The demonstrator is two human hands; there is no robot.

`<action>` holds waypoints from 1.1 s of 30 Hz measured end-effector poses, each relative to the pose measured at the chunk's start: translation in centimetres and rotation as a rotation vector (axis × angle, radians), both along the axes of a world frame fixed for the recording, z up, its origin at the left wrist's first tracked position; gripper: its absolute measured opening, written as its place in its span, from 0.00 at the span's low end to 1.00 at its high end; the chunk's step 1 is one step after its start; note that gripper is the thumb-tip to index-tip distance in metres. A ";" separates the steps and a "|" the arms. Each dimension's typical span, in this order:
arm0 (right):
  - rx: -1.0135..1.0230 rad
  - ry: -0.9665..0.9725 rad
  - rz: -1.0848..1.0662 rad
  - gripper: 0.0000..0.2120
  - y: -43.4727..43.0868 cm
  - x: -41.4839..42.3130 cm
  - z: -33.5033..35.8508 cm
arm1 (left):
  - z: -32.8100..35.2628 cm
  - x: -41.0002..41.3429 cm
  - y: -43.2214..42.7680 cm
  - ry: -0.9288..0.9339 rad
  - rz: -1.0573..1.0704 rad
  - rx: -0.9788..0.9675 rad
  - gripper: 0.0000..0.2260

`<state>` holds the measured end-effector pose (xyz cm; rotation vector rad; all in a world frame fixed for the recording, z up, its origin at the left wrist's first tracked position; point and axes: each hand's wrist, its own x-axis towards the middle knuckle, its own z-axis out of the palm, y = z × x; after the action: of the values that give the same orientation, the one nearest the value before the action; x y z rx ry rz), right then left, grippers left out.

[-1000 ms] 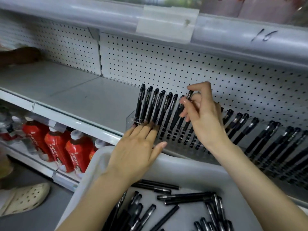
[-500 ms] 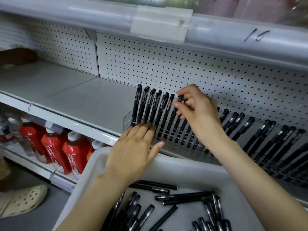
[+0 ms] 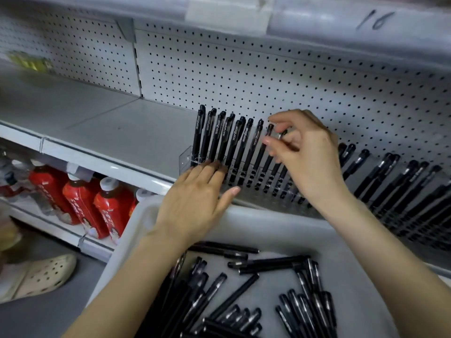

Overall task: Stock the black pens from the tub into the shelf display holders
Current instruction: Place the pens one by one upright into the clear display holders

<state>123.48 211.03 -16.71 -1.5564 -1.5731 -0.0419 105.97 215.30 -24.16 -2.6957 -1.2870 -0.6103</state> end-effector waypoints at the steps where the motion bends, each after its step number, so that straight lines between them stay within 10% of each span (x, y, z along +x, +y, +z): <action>1: -0.026 0.043 0.011 0.13 -1.0 -0.2 -0.1 | 0.2 0.0 -0.1 0.005 -0.008 -0.022 0.30; 5: -0.239 0.238 0.187 0.05 -5.3 -0.7 -2.2 | 1.2 -0.3 -0.4 -0.058 -0.064 -0.133 0.28; 13: -0.750 -0.099 0.113 0.06 -8.7 0.7 -9.1 | 2.2 -4.2 -2.4 -0.134 -0.020 -0.333 0.24; 33: -0.674 -0.299 0.168 0.07 -8.7 -0.7 -11.1 | -0.1 -4.0 -4.4 -0.254 0.025 -0.205 0.28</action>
<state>122.80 202.34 -27.80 -1.9814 -2.0869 0.4046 101.95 210.85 -24.28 -2.8305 -1.5176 -0.8884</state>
